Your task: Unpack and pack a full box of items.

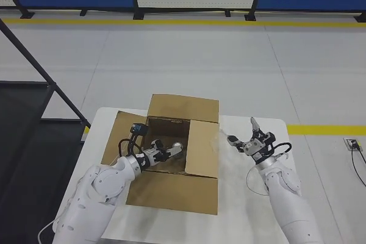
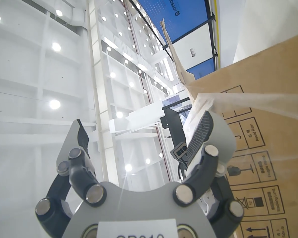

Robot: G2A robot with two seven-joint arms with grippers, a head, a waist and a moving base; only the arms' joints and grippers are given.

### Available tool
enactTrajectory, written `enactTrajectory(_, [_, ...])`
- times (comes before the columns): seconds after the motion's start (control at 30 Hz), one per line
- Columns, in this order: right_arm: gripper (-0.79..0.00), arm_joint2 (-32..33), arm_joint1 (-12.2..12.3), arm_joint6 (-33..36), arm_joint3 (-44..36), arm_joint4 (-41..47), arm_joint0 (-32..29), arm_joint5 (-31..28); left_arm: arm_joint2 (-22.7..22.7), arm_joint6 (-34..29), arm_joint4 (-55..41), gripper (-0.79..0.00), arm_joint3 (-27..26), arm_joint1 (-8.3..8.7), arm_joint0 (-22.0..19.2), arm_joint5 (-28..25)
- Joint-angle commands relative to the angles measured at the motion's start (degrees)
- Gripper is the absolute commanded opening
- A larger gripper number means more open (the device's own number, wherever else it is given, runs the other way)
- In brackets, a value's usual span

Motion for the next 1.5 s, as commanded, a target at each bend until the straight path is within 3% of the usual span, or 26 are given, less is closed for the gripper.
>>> enactTrajectory(0.0, [0.0,-0.4,0.2,0.4,0.3,-1.1,0.3,2.7,0.0,0.1,0.1,0.0,-0.2,0.03,0.2,0.0])
enactTrajectory(0.17, [0.0,-1.6,0.7,-0.7,1.8,-4.8,2.2,10.0,0.0,0.3,0.2,0.0,-0.4,0.09,0.4,0.3])
enactTrajectory(0.4, [0.0,-2.6,1.0,-0.6,4.0,-5.9,3.8,14.5,0.0,0.4,0.4,0.0,-0.6,0.15,0.5,0.4])
enactTrajectory(0.9, [0.0,-4.4,-1.1,-2.3,10.3,4.7,7.0,10.5,-0.5,1.1,0.7,0.0,-1.2,0.37,1.2,1.1])
enactTrajectory(1.47, [0.0,-2.0,-1.8,1.4,11.6,11.2,6.4,-1.5,-1.2,1.2,1.0,0.0,-1.8,0.69,1.9,0.9])
